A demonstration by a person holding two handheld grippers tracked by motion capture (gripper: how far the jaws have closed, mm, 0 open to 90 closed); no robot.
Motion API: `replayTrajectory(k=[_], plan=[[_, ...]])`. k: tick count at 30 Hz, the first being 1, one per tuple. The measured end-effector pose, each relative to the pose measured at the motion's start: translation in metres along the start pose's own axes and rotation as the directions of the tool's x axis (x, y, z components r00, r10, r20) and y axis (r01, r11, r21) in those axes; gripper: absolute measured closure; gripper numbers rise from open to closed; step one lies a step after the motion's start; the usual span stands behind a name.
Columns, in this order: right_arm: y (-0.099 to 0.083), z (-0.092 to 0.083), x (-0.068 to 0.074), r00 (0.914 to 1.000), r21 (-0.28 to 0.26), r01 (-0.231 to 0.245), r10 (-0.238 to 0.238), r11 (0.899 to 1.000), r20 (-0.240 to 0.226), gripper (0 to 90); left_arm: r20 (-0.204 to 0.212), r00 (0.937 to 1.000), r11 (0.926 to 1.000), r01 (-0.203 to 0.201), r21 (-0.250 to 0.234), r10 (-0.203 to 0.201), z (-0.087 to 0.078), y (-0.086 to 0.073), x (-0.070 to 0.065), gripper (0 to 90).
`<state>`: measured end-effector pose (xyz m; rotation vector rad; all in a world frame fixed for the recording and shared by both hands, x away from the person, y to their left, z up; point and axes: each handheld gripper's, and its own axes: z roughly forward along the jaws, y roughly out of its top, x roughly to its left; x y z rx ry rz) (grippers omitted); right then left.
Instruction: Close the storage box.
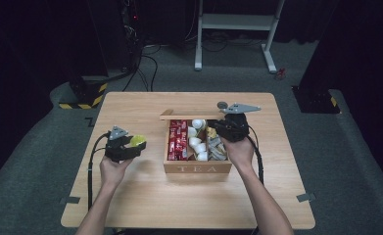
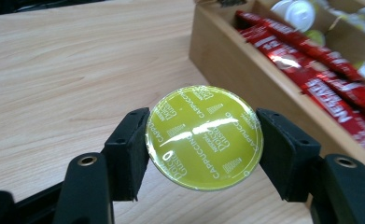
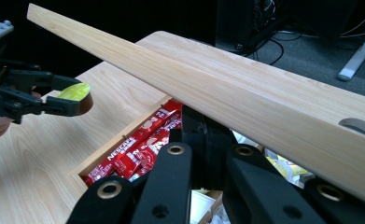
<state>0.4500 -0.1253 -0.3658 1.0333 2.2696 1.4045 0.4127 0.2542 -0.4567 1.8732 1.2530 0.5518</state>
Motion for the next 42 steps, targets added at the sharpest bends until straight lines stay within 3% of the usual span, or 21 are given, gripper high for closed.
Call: replayTrajectory(k=[4, 7, 19, 27, 32, 42], plan=[[-0.001, 0.000, 0.000, 1.0000, 0.000, 0.006, -0.006, 1.000, 0.000, 90.0, -0.020, 0.9998, 1.0000, 0.005, 0.008, -0.005, 0.006, -0.004, 0.003, 38.4], [-0.001, 0.000, 0.000, 1.0000, -0.003, 0.005, -0.005, 1.000, -0.001, 89.9, -0.027, 0.9984, 0.9986, 0.050, 0.017, -0.049, 0.021, -0.009, 0.006, 38.4], [-0.001, 0.002, 0.001, 1.0000, 0.012, 0.004, -0.004, 1.000, -0.005, 89.9, -0.052, 0.9980, 0.9980, 0.040, 0.050, -0.037, 0.047, -0.016, 0.001, 38.2], [-0.001, 0.002, 0.000, 1.0000, 0.011, 0.003, -0.003, 1.000, -0.007, 89.9, -0.054, 0.9974, 0.9977, 0.051, 0.044, -0.048, 0.051, -0.018, -0.001, 38.0], [-0.001, 0.001, 0.000, 1.0000, 0.011, 0.001, -0.001, 1.000, -0.004, 89.9, -0.051, 0.9983, 0.9975, 0.031, 0.064, -0.028, 0.054, -0.020, -0.003, 37.2], [-0.002, 0.001, 0.001, 1.0000, 0.019, -0.002, 0.002, 1.000, -0.004, 89.9, -0.020, 0.9991, 0.9978, 0.039, 0.053, -0.038, 0.049, -0.019, -0.002, 25.1]])
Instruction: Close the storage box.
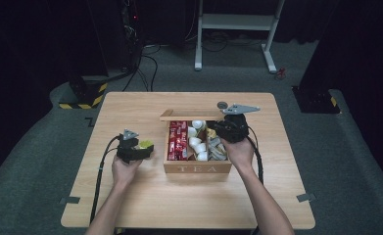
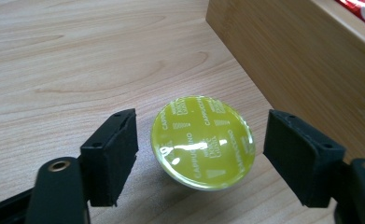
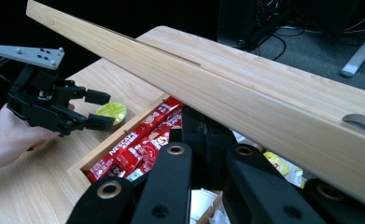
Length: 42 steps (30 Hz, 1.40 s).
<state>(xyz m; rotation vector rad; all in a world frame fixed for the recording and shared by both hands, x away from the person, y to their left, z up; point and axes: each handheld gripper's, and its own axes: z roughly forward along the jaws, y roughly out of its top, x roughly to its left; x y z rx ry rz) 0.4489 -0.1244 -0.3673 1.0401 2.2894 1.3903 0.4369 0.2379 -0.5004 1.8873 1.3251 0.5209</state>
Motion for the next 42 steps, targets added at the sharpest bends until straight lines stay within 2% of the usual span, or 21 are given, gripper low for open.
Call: replayTrajectory(k=[4, 13, 19, 21, 22, 25, 26, 28, 31, 38, 42], plan=[[-0.001, 0.000, 0.000, 1.0000, -0.001, 0.002, -0.002, 1.000, -0.002, 89.9, 0.005, 1.0000, 0.9997, -0.003, -0.026, 0.003, -0.010, -0.001, 0.001, 24.3], [-0.002, -0.002, 0.000, 1.0000, -0.007, 0.000, 0.000, 1.000, -0.003, 89.9, 0.012, 0.9990, 0.9954, 0.044, -0.085, -0.043, -0.037, -0.014, 0.014, 25.3], [-0.004, -0.007, 0.000, 1.0000, -0.015, 0.005, -0.005, 1.000, 0.002, 89.9, -0.008, 0.9983, 0.9931, 0.057, -0.102, -0.058, -0.054, -0.027, 0.024, 27.1], [-0.004, -0.008, 0.000, 1.0000, -0.018, 0.007, -0.007, 1.000, 0.003, 89.9, -0.015, 0.9980, 0.9934, 0.059, -0.098, -0.061, -0.058, -0.032, 0.027, 27.4], [-0.004, -0.008, 0.000, 1.0000, -0.019, 0.007, -0.007, 1.000, 0.004, 89.9, -0.029, 0.9985, 0.9950, 0.043, -0.090, -0.046, -0.059, -0.035, 0.030, 27.6], [-0.005, -0.010, 0.000, 1.0000, -0.022, 0.003, -0.003, 1.000, 0.005, 89.9, -0.064, 0.9972, 0.9979, 0.036, -0.055, -0.039, -0.059, -0.044, 0.034, 27.7], [-0.005, -0.010, 0.000, 1.0000, -0.022, 0.003, -0.003, 1.000, 0.005, 89.9, -0.064, 0.9972, 0.9979, 0.036, -0.055, -0.039, -0.059, -0.044, 0.034, 27.7], [-0.005, -0.012, 0.001, 0.9998, -0.018, 0.016, -0.016, 1.000, 0.010, 89.9, -0.097, 0.9946, 0.9991, 0.035, -0.025, -0.038, -0.059, -0.054, 0.040, 27.8], [-0.007, -0.012, 0.003, 0.9997, -0.007, 0.021, -0.021, 1.000, 0.013, 89.9, -0.129, 0.9904, 0.9987, 0.050, -0.010, -0.051, -0.058, -0.062, 0.047, 27.8], [-0.012, -0.012, 0.004, 0.9998, -0.013, 0.015, -0.015, 1.000, 0.011, 89.9, -0.167, 0.9836, 0.9975, 0.071, 0.008, -0.068, -0.061, -0.072, 0.056, 27.9], [-0.016, -0.013, 0.004, 0.9999, -0.013, 0.010, -0.010, 1.000, 0.012, 89.9, -0.174, 0.9826, 0.9973, 0.070, 0.021, -0.066, -0.060, -0.075, 0.059, 27.9]])
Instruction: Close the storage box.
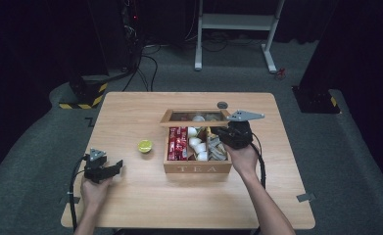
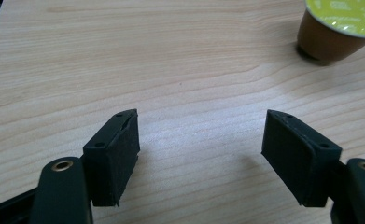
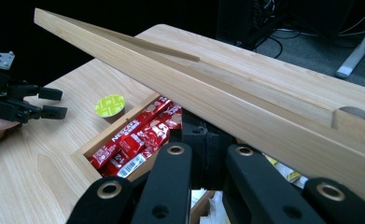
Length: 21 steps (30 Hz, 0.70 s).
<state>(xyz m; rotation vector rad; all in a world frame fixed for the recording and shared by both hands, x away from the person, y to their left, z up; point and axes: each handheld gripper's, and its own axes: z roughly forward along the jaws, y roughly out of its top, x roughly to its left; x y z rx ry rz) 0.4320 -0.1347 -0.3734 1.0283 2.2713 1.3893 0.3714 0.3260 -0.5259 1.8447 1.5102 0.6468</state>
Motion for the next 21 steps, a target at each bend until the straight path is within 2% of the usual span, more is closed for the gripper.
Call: replayTrajectory(k=[2, 12, 21], plan=[[-0.002, -0.001, 0.000, 1.0000, -0.003, -0.001, 0.001, 1.000, -0.002, 89.9, -0.002, 1.0000, 1.0000, 0.008, 0.001, -0.008, 0.001, -0.002, 0.000, 27.8], [-0.011, -0.003, 0.000, 0.9999, -0.006, -0.015, 0.015, 1.000, -0.004, 89.9, -0.020, 0.9995, 0.9996, -0.026, 0.008, 0.026, 0.002, -0.002, -0.002, 25.9], [-0.020, -0.002, 0.002, 0.9999, -0.002, -0.011, 0.011, 1.000, -0.003, 89.9, -0.022, 0.9994, 0.9996, -0.025, 0.009, 0.025, 0.002, -0.002, -0.002, 25.0]])
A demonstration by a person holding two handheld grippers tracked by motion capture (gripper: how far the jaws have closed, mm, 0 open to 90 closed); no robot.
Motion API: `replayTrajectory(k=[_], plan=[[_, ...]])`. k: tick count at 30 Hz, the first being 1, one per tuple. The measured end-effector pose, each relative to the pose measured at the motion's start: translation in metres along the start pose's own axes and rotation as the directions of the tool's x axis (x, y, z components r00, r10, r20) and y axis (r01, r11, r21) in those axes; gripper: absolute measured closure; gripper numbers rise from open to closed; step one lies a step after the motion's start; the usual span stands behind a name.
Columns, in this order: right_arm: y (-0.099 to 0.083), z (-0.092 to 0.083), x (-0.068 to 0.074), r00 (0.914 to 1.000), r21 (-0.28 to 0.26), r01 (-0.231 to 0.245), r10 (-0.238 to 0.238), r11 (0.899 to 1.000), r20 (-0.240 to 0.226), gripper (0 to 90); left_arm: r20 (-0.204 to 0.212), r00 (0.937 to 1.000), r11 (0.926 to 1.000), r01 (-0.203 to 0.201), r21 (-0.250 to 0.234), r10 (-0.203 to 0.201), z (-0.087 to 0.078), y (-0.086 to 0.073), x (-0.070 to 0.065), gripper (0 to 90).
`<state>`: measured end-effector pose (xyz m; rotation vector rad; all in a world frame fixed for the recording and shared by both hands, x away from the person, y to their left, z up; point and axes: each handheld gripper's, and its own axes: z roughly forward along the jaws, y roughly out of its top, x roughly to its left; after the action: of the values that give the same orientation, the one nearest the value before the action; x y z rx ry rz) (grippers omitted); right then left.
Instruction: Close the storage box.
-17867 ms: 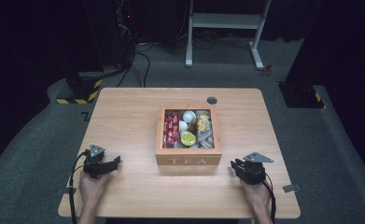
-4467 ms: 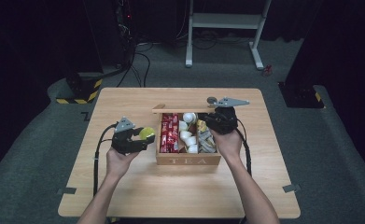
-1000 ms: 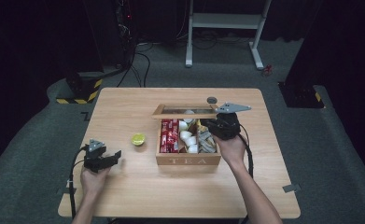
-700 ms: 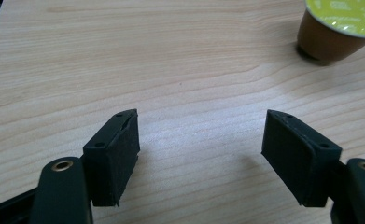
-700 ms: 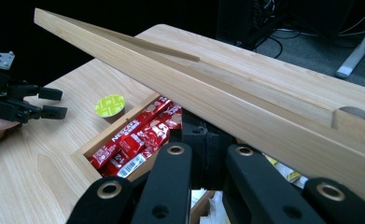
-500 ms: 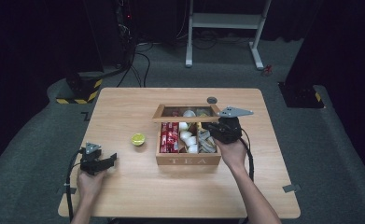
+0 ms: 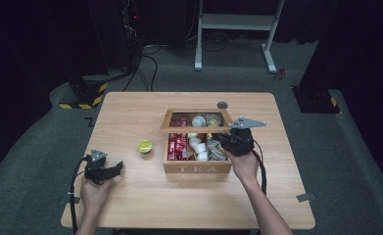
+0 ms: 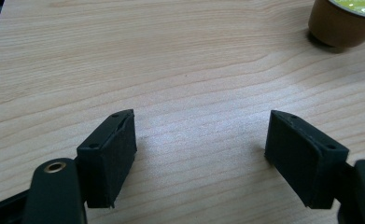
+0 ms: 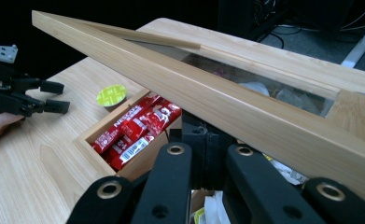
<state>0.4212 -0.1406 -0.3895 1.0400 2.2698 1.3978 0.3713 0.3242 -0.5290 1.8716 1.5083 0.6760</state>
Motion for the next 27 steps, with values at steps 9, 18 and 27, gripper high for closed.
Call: replayTrajectory(k=[9, 18, 27], plan=[[-0.015, 0.001, 0.002, 1.0000, 0.016, 0.000, 0.001, 1.000, -0.005, 89.9, 0.000, 1.0000, 1.0000, 0.001, -0.001, -0.001, 0.000, 0.000, 0.000, 24.9], [-0.024, -0.002, 0.001, 0.9999, 0.019, -0.014, 0.014, 1.000, -0.004, 89.9, 0.006, 1.0000, 1.0000, 0.001, 0.003, -0.001, 0.000, 0.000, 0.000, 24.6], [-0.036, -0.001, 0.000, 0.9999, 0.026, -0.016, 0.016, 1.000, -0.007, 89.9, 0.006, 1.0000, 1.0000, 0.001, 0.003, -0.001, 0.000, 0.000, 0.000, 24.6]])
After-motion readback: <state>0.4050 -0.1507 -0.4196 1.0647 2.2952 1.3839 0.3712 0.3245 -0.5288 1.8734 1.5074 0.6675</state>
